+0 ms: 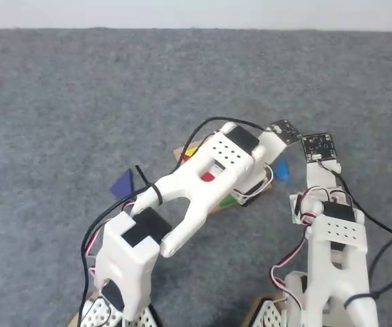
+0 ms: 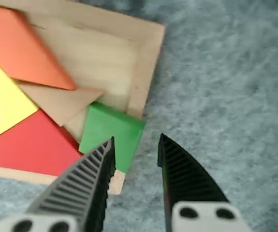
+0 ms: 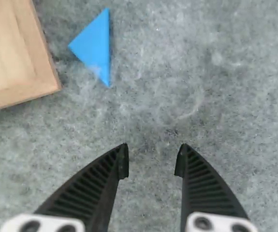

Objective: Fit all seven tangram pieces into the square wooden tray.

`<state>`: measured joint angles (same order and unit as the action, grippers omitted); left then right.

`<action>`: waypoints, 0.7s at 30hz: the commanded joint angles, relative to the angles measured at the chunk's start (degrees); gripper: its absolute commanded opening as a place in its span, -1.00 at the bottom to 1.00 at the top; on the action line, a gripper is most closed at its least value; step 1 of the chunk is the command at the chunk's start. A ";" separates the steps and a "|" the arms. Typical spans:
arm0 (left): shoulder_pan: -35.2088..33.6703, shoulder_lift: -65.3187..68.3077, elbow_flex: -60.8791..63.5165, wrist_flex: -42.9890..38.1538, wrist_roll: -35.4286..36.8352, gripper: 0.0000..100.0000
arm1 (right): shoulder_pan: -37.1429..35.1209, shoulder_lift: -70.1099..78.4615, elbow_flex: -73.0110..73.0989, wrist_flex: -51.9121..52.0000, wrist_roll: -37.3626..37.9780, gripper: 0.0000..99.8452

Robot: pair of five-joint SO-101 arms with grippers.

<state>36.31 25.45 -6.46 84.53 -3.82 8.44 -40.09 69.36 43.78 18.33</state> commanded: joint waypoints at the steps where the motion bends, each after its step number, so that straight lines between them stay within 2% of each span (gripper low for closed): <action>1: -0.70 0.53 0.66 -1.93 0.09 -0.71 | -0.48 -1.63 -2.20 -0.66 0.35 -0.65; 8: -3.87 9.76 -5.49 -3.87 -1.58 -0.71 | -0.57 -1.63 -2.20 -0.57 0.35 -0.65; 15: -4.40 16.70 -20.79 2.11 -3.08 -0.71 | -1.01 -1.63 -2.20 -0.48 0.35 -0.65; 21: -8.35 23.56 -29.14 5.01 -3.25 -0.71 | -1.98 -1.71 -1.58 -0.66 0.70 -0.65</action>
<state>31.12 46.29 -30.20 87.69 -6.37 7.03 -40.09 69.36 43.78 18.42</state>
